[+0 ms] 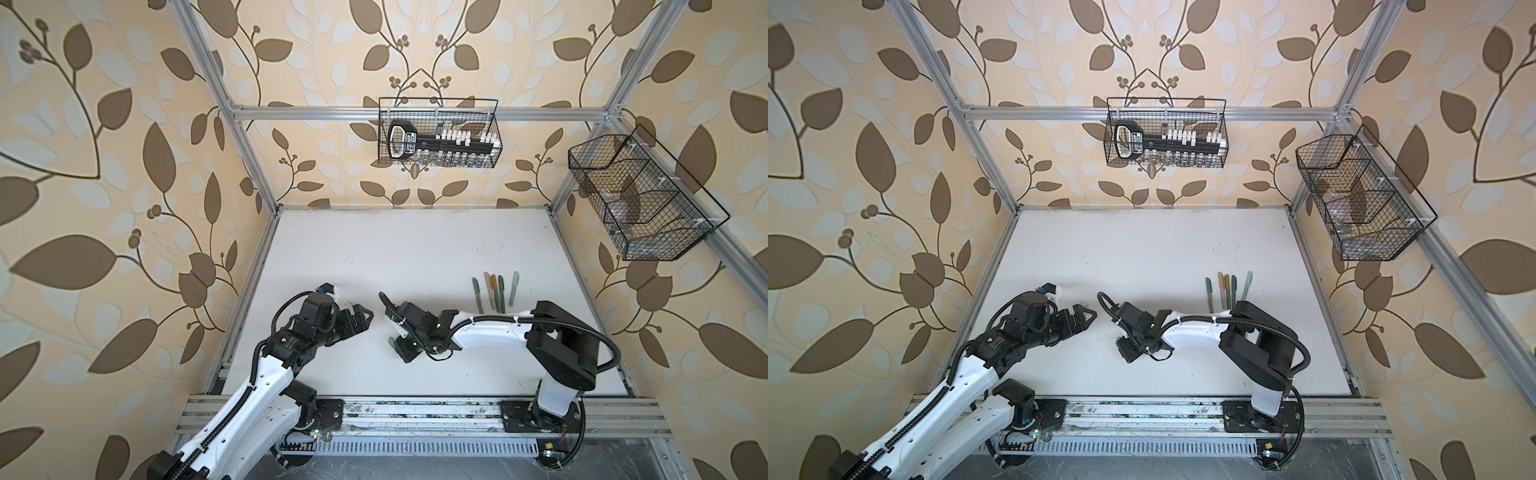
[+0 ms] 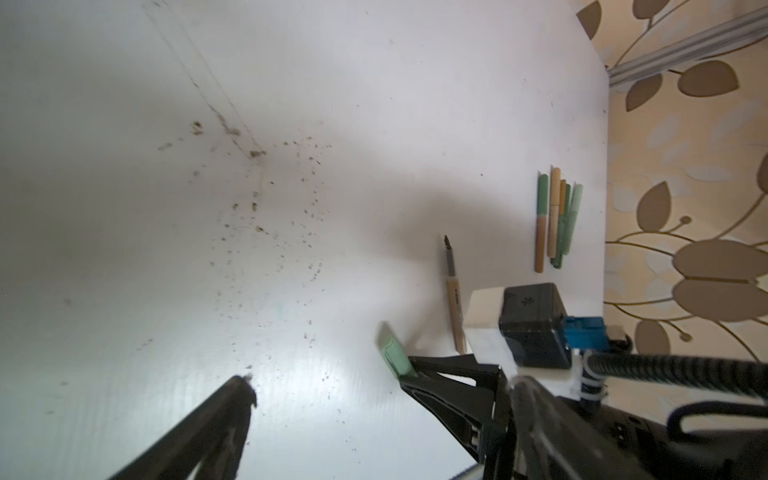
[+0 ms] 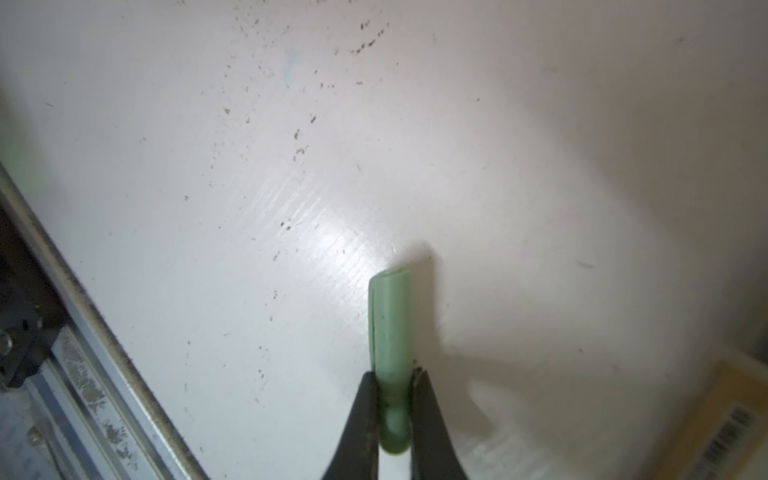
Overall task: Insert the pens into the pen caps
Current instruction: 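Bring the cap to the left gripper and close the left gripper on it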
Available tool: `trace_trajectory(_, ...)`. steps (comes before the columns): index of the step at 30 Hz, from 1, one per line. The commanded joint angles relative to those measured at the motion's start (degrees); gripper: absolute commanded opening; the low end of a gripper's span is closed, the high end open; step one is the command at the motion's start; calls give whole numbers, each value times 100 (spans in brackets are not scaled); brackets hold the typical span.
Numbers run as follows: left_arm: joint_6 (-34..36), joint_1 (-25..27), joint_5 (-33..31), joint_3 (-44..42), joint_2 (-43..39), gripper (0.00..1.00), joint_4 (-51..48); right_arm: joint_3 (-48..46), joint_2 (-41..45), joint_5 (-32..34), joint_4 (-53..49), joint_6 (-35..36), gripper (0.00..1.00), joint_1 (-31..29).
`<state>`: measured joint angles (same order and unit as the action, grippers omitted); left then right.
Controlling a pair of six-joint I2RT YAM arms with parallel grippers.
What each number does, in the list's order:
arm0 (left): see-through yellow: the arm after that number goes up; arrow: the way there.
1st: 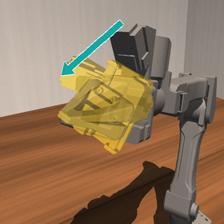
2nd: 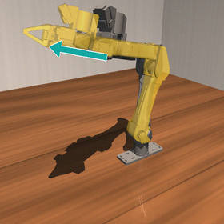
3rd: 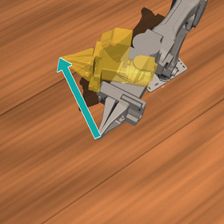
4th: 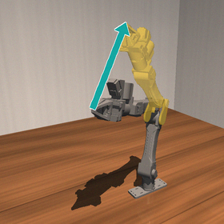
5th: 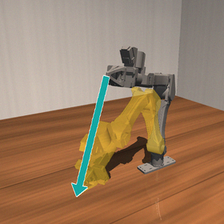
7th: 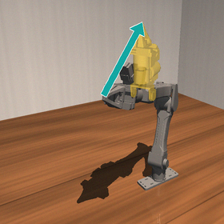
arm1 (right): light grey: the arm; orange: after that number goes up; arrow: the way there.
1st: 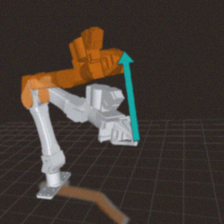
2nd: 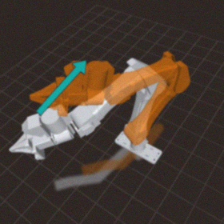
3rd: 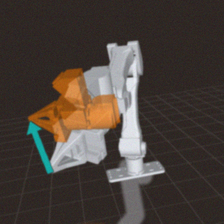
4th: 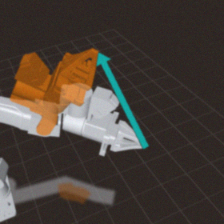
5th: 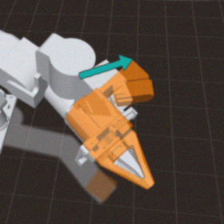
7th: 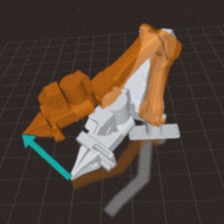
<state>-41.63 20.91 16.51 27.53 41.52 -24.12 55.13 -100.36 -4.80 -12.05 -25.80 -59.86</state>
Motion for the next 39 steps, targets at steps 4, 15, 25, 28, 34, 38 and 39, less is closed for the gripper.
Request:
trace_trajectory(4, -312, -69, 1026, -176, 137, 97, 1385, -333, 893, -278, 1023, -448, 7, 24)
trace_trajectory(15, -715, -69, 1856, -424, 177, 58, 2588, -875, 1748, -294, 2288, -962, 7, 23)
trace_trajectory(25, -882, -69, 2029, -520, 285, 33, 3007, -1125, 1853, -263, 3088, -1375, 7, -22)
trace_trajectory(28, -891, -69, 2083, -526, 289, 26, 3079, -1154, 1836, -263, 3199, -1458, 7, -9)
trace_trajectory(34, -742, -69, 1940, -447, 214, 4, 2818, -1246, 1891, -80, 2872, -1570, 26, 126)
trace_trajectory(38, -326, -69, 1351, -209, 94, 0, 1925, -1129, 2053, 1016, 1247, -1279, 43, 173)
trace_trajectory(39, -249, -69, 1268, -160, 85, 0, 1767, -1109, 2038, 1282, 951, -1240, 45, 166)
